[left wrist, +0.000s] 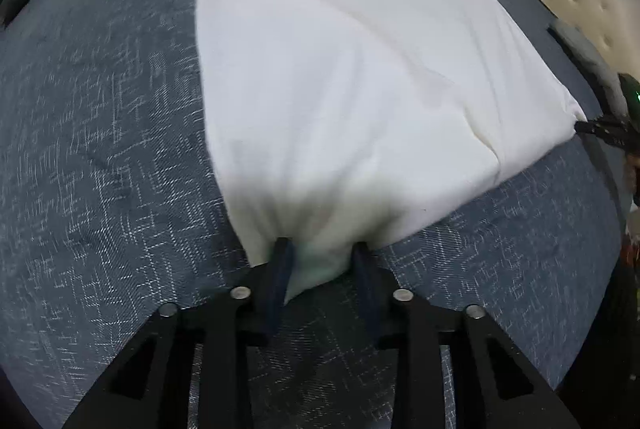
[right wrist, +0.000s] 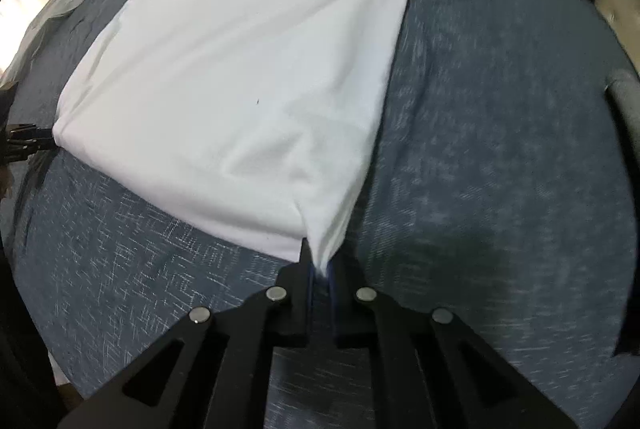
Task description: Fold clothes
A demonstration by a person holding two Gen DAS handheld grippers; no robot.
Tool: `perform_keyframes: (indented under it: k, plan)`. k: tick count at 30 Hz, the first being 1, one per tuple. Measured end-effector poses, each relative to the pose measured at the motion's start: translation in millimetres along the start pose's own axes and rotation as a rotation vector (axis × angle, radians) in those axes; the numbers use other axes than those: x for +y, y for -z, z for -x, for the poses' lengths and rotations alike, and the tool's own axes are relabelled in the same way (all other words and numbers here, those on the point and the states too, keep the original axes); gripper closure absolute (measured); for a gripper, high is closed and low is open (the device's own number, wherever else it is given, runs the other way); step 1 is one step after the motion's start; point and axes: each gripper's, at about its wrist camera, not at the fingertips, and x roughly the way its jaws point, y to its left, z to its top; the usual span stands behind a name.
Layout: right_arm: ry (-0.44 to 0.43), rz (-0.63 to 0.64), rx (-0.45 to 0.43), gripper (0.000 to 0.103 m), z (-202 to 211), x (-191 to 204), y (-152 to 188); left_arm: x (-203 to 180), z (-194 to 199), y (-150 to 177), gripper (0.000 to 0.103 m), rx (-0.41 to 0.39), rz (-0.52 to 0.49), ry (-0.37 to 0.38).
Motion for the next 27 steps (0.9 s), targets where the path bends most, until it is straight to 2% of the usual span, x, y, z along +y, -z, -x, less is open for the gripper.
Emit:
perform_keyframes:
  k: [3, 8, 10, 14, 15, 17, 20, 26, 27]
  plan:
    - [0.009, -0.026, -0.030, 0.099, 9, -17, -3, 1, -1, 1, 0.074, 0.008, -0.010, -0.005]
    - [0.023, -0.026, -0.024, 0.099, 4, -28, -8, 3, -2, 4, 0.075, 0.009, -0.008, -0.002]
    - [0.026, -0.034, -0.020, 0.099, -1, -32, 0, 4, -1, 6, 0.075, 0.005, -0.010, -0.001]
    - [0.083, -0.066, -0.013, 0.103, -10, -49, 7, 5, -1, 9, 0.075, 0.004, -0.012, 0.002]
    - [0.129, -0.101, -0.011, 0.103, -10, -60, 11, 5, -1, 10, 0.075, 0.005, -0.016, 0.000]
    - [0.079, -0.182, -0.045, 0.103, -5, -80, 18, 6, -1, 11, 0.075, 0.003, -0.009, 0.002]
    - [0.041, -0.167, -0.055, 0.103, 3, -81, 20, 9, 2, 13, 0.075, -0.009, 0.012, 0.018]
    - [0.000, -0.079, -0.134, 0.100, 29, -46, 10, 12, 18, 15, 0.074, -0.023, 0.048, 0.059]
    - [-0.046, -0.040, -0.141, 0.098, 30, -32, 6, 12, 24, 15, 0.073, -0.030, 0.047, 0.061]
